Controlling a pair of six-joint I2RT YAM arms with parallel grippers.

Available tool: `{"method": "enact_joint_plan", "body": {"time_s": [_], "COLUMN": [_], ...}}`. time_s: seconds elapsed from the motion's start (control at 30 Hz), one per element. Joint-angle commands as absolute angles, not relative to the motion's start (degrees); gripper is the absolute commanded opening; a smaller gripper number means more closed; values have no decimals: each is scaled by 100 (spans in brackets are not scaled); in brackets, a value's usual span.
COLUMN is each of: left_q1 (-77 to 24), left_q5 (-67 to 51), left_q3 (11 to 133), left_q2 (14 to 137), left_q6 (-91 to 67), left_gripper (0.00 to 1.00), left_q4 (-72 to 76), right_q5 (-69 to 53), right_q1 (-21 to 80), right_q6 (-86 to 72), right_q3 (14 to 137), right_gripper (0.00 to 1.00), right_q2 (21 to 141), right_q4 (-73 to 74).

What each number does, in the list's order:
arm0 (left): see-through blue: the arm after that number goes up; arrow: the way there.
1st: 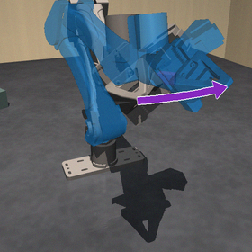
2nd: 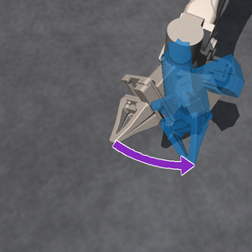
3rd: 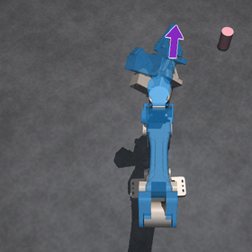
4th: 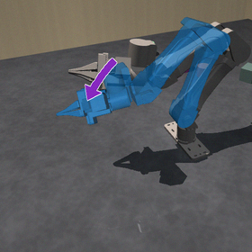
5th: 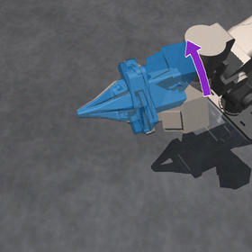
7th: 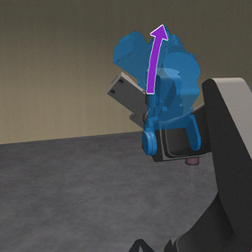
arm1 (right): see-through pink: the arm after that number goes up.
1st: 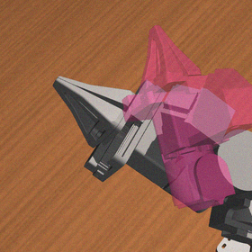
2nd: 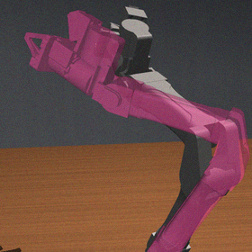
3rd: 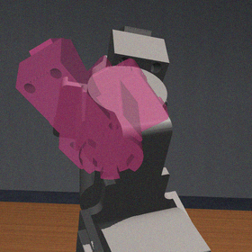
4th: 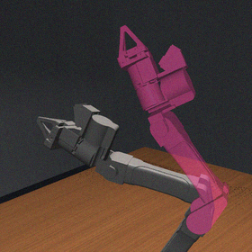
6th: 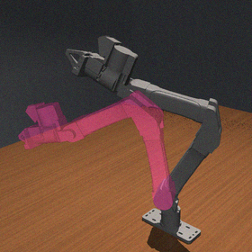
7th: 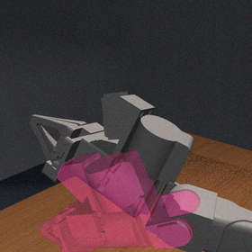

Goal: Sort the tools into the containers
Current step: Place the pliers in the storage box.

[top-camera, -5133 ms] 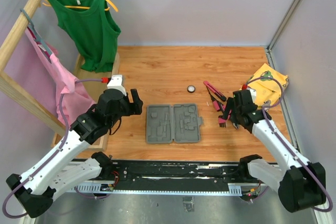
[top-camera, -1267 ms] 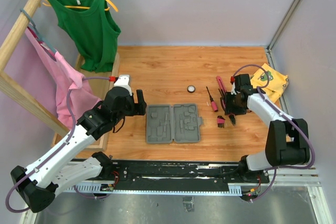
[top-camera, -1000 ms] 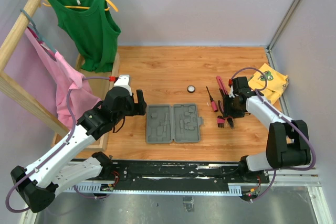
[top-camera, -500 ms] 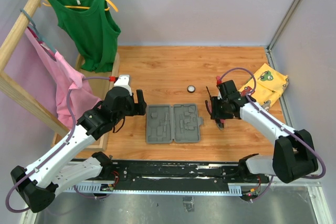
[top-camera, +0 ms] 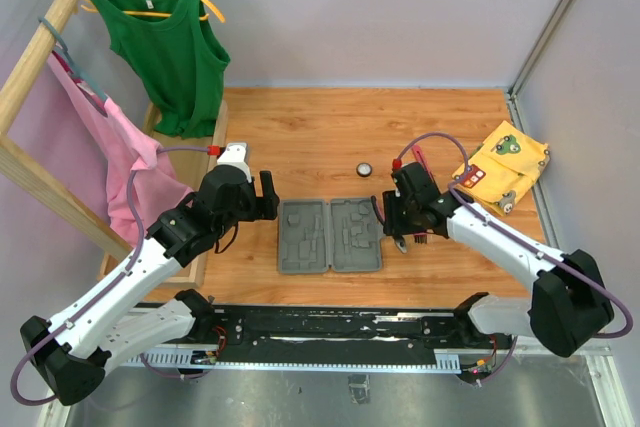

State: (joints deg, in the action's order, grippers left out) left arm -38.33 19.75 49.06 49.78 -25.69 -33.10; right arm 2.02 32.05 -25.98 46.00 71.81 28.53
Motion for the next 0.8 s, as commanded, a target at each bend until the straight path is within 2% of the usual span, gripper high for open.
{"method": "enact_joint_plan", "body": {"time_s": [0.0,0.37,0.77], "left_q1": [-3788,-3788,-3788], "left_q5": [2021,2044,2308], "left_q3": [4870,4869,4893], "left_q2": [4926,4900,4775], "left_q6": [-2471,-2486,-2561], "left_gripper": [86,86,86], "left_q4": [-3146,-3149,-3238], "right_q5": [509,937,933], "right_q1": [3682,4736,5349], "right_q6": [-2968,-3889,-5229], "right_q3": [4804,5295,5683], "right_gripper": [18,16,17], "right_q2": [7193,7761,8782], "right_q4": [2642,2121,871]}}
